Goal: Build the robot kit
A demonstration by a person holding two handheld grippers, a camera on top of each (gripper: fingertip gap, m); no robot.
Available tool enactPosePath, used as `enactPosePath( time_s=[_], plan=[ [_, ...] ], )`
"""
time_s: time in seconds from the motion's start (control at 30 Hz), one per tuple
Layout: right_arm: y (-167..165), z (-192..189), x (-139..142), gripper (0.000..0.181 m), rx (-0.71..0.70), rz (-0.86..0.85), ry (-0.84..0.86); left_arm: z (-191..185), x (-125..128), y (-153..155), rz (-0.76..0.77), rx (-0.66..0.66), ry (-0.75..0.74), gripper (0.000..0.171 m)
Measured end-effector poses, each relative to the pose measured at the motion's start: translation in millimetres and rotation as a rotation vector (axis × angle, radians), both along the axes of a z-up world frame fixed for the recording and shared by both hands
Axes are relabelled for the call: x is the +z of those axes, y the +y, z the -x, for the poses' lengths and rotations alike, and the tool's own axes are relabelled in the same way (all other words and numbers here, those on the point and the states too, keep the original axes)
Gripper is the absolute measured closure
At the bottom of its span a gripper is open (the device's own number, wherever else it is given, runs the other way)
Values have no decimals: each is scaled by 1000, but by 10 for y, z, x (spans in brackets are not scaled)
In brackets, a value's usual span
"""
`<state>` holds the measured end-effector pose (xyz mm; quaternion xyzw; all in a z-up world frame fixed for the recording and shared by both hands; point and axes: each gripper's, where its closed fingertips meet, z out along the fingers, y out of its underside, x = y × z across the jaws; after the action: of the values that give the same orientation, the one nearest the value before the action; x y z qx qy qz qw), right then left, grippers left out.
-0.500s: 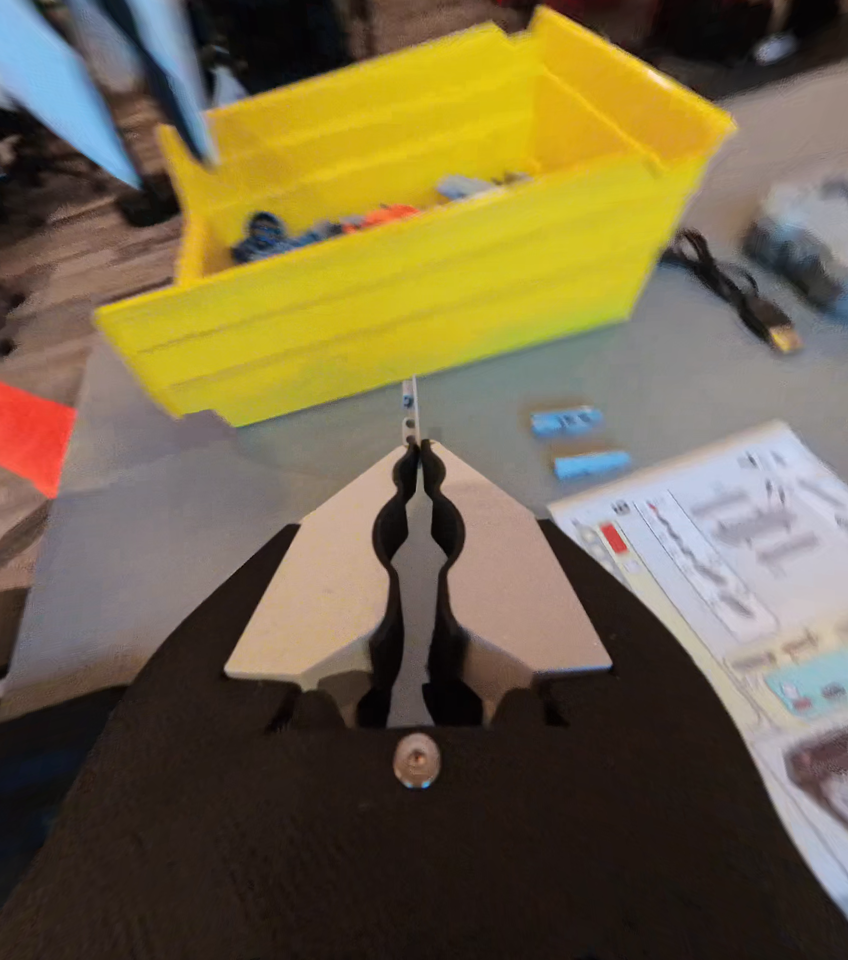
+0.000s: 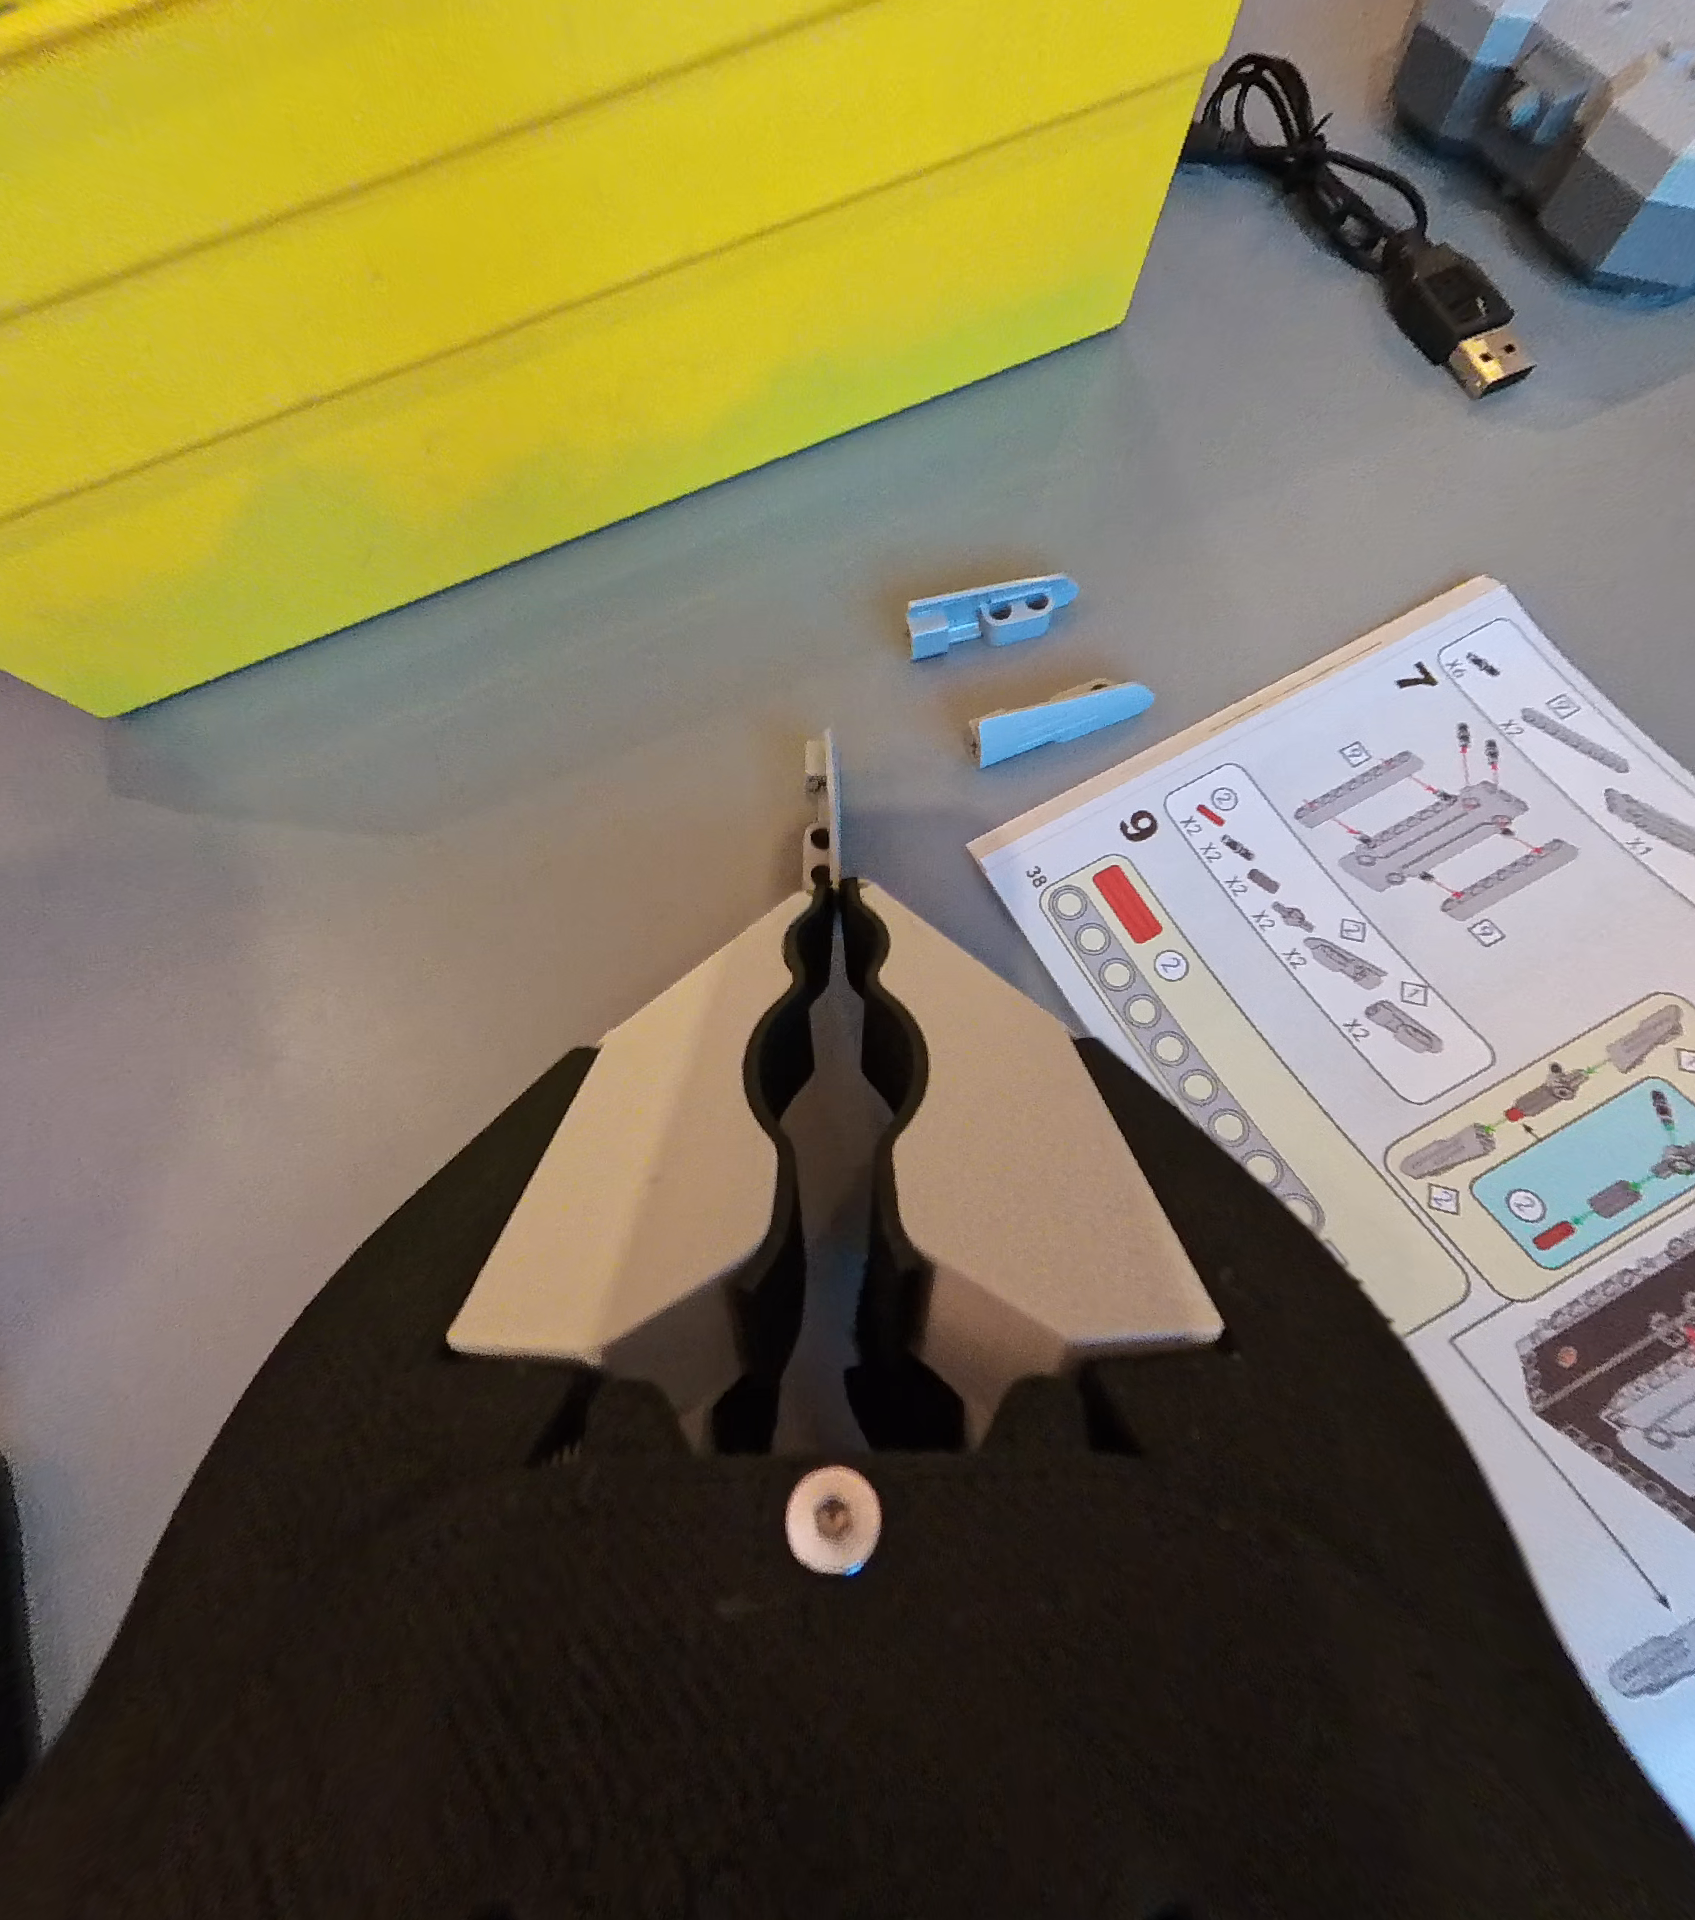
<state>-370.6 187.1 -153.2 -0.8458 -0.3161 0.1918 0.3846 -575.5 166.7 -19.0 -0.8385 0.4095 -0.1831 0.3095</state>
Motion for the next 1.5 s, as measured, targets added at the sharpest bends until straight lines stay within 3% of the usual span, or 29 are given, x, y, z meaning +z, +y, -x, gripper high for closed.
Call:
enactPosePath(
  time_s=[0.33,0.53,0.9,1.3,1.5],
  plan=[
    [-14,13,120,167,30,-52,14,196,-299,161,2,34,184,146],
    [-18,19,299,162,48,-137,-4,188,-715,214,92,-99,447,153],
    [-42,22,279,162,71,-126,5,195,-1267,415,111,-268,659,156],
    [-52,43,307,162,84,-128,21,199,-1322,437,106,-241,639,148],
    [-54,37,330,162,83,-134,22,204,-1376,440,50,-242,698,155]
  ],
)
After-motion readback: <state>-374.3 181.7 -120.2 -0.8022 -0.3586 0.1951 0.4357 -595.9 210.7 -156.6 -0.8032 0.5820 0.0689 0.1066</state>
